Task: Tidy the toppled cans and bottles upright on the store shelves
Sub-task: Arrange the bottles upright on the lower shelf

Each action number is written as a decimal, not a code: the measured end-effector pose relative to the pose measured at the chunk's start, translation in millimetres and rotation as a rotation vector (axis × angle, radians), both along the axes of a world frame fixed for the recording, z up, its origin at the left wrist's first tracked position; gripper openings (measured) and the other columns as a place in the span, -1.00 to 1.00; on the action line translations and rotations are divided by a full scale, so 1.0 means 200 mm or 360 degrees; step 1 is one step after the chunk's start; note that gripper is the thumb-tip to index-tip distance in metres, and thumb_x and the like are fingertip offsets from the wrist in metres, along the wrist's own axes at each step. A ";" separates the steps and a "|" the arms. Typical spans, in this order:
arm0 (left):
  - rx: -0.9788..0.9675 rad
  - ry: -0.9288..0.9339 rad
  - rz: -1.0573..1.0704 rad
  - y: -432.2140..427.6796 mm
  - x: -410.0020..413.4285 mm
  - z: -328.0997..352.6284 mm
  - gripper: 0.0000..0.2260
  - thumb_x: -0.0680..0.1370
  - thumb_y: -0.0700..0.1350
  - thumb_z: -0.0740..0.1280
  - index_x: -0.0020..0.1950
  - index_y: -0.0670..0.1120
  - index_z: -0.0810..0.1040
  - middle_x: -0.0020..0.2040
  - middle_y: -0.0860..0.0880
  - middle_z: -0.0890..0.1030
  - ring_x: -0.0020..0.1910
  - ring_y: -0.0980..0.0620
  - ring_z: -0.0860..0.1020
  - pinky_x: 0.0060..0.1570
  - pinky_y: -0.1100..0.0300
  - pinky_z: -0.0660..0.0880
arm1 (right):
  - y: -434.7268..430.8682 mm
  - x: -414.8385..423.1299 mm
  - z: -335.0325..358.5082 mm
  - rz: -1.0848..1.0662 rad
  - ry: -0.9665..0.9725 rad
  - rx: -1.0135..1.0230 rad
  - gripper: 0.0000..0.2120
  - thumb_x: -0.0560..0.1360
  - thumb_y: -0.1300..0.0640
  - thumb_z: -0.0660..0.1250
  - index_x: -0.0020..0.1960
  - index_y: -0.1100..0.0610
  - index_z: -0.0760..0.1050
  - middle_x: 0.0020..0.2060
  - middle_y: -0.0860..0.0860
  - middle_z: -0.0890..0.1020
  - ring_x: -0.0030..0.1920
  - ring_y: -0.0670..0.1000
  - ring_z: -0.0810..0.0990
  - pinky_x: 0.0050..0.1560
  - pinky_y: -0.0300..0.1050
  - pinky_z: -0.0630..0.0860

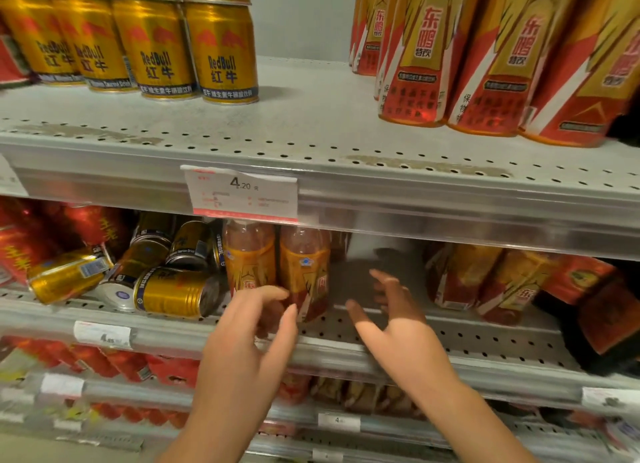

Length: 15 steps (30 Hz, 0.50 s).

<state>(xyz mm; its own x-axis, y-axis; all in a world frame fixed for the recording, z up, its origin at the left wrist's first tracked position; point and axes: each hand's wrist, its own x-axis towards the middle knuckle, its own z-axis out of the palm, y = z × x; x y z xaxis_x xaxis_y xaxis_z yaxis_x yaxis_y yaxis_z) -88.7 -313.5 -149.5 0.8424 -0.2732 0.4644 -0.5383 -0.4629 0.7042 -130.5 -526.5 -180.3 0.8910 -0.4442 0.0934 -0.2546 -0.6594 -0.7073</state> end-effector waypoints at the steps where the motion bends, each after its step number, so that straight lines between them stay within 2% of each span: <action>1: 0.0051 0.0050 -0.0064 -0.08 -0.02 -0.02 -0.91 0.61 0.15 0.30 0.10 0.29 0.45 0.00 0.28 0.53 0.03 0.23 0.55 -0.05 0.41 0.44 | -0.06 -0.03 -0.01 -0.0003 0.0051 -0.0026 -0.43 0.48 -0.31 0.28 0.40 -0.39 0.09 0.38 -0.16 0.40 0.01 -0.17 0.52 0.03 -0.12 0.52; 3: 0.0088 0.0223 -0.0150 -0.27 -0.03 -0.07 -0.78 0.59 0.19 0.31 0.22 0.29 0.43 0.06 0.33 0.50 0.11 0.34 0.51 0.04 0.50 0.39 | -0.17 -0.09 -0.03 0.0042 0.0122 -0.0059 -0.44 0.52 -0.20 0.30 0.41 -0.36 0.09 0.39 -0.14 0.40 0.10 -0.10 0.53 0.03 -0.13 0.51; 6: -0.0054 0.0465 -0.0152 -0.58 -0.01 -0.12 -0.48 0.59 0.02 0.40 0.50 0.19 0.28 0.26 0.34 0.36 0.17 0.48 0.41 0.14 0.64 0.25 | -0.32 -0.18 -0.04 0.0209 0.0169 -0.0176 -0.44 0.53 -0.15 0.29 0.43 -0.34 0.11 0.40 -0.16 0.38 0.28 -0.07 0.49 0.09 -0.17 0.48; 7: -0.0105 0.0498 -0.0105 -0.68 0.01 -0.13 -0.44 0.59 -0.03 0.41 0.52 0.18 0.24 0.30 0.29 0.36 0.23 0.43 0.40 0.14 0.67 0.20 | -0.37 -0.21 -0.04 0.0260 0.0173 -0.0209 -0.45 0.53 -0.16 0.28 0.44 -0.34 0.12 0.41 -0.16 0.39 0.30 -0.08 0.48 0.11 -0.19 0.47; 8: -0.0152 0.0539 -0.0041 -0.77 0.04 -0.14 -0.41 0.59 -0.06 0.41 0.54 0.16 0.21 0.37 0.21 0.38 0.34 0.28 0.39 0.22 0.63 0.20 | -0.41 -0.24 -0.05 0.0311 0.0166 -0.0243 -0.48 0.54 -0.18 0.27 0.43 -0.34 0.14 0.42 -0.17 0.39 0.30 -0.09 0.48 0.14 -0.21 0.47; 9: -0.0189 0.0596 0.0036 -0.84 0.06 -0.14 -0.36 0.60 -0.06 0.41 0.59 0.08 0.17 0.48 0.09 0.36 0.43 0.12 0.38 0.33 0.50 0.22 | -0.44 -0.27 -0.06 0.0357 0.0148 -0.0292 -0.52 0.54 -0.19 0.25 0.41 -0.34 0.16 0.42 -0.18 0.40 0.29 -0.11 0.49 0.15 -0.22 0.47; 11: -0.0267 0.0687 0.0227 -0.94 0.10 -0.16 -0.27 0.61 -0.05 0.39 0.65 -0.09 0.06 0.60 -0.09 0.20 0.51 -0.08 0.35 0.48 0.20 0.25 | -0.51 -0.32 -0.07 0.0436 0.0098 -0.0397 -0.59 0.56 -0.23 0.19 0.37 -0.35 0.18 0.40 -0.22 0.40 0.26 -0.18 0.51 0.11 -0.27 0.46; 13: -0.0258 0.0667 0.0431 -1.00 0.15 -0.17 -0.29 0.61 -0.04 0.39 0.62 -0.22 0.09 0.57 -0.22 0.22 0.50 -0.20 0.34 0.47 0.11 0.27 | -0.56 -0.35 -0.08 0.0467 0.0048 -0.0410 -0.63 0.58 -0.24 0.14 0.37 -0.33 0.20 0.39 -0.28 0.37 0.26 -0.23 0.47 0.13 -0.28 0.46; 15: -0.0219 0.0585 0.0619 -1.02 0.21 -0.18 -0.35 0.60 -0.04 0.41 0.52 -0.34 0.21 0.44 -0.35 0.37 0.43 -0.31 0.37 0.39 0.07 0.27 | -0.58 -0.36 -0.08 0.0485 -0.0004 -0.0406 -0.64 0.58 -0.24 0.12 0.36 -0.31 0.24 0.37 -0.33 0.36 0.27 -0.24 0.44 0.15 -0.27 0.45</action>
